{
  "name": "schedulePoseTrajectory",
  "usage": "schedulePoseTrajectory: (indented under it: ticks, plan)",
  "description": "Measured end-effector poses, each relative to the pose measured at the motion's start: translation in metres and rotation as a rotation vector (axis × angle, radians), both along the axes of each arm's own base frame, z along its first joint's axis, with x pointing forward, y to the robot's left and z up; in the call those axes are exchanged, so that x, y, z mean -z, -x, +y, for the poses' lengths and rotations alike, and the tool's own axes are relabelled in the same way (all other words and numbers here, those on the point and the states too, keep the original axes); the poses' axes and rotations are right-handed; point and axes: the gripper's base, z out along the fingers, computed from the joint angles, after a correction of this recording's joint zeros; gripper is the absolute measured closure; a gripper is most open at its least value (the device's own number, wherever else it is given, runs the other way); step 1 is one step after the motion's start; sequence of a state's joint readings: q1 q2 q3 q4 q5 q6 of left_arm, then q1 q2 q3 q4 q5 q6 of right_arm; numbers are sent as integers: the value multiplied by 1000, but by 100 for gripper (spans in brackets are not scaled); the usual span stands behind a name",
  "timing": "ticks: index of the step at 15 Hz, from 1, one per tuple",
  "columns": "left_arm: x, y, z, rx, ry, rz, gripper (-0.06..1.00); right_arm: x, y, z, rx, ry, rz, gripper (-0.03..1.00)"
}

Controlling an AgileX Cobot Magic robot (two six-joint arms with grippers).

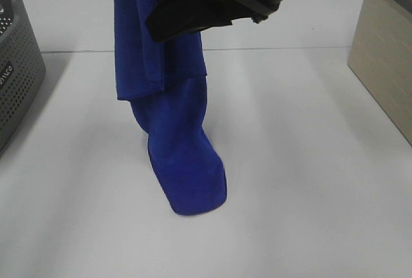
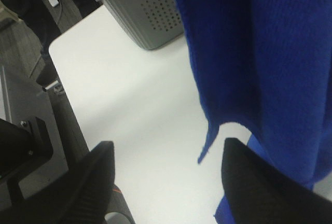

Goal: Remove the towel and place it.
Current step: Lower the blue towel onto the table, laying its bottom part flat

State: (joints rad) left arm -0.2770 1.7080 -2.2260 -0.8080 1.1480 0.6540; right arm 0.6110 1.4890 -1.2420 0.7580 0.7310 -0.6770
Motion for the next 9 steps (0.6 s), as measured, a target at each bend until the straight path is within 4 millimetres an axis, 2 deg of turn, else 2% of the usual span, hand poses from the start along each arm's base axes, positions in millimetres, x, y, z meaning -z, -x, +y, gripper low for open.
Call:
schedulePoseTrajectory:
  ticks: [2, 7, 9]
  plan:
    - [0, 0, 0, 0, 0, 0, 94, 8, -6, 7, 4, -29, 28, 36]
    - [0, 0, 0, 3, -5, -9, 94, 45, -31, 21, 61, 0, 65, 36]
    - [0, 0, 0, 5, -8, -13, 94, 56, -39, 24, 92, 5, 70, 40]
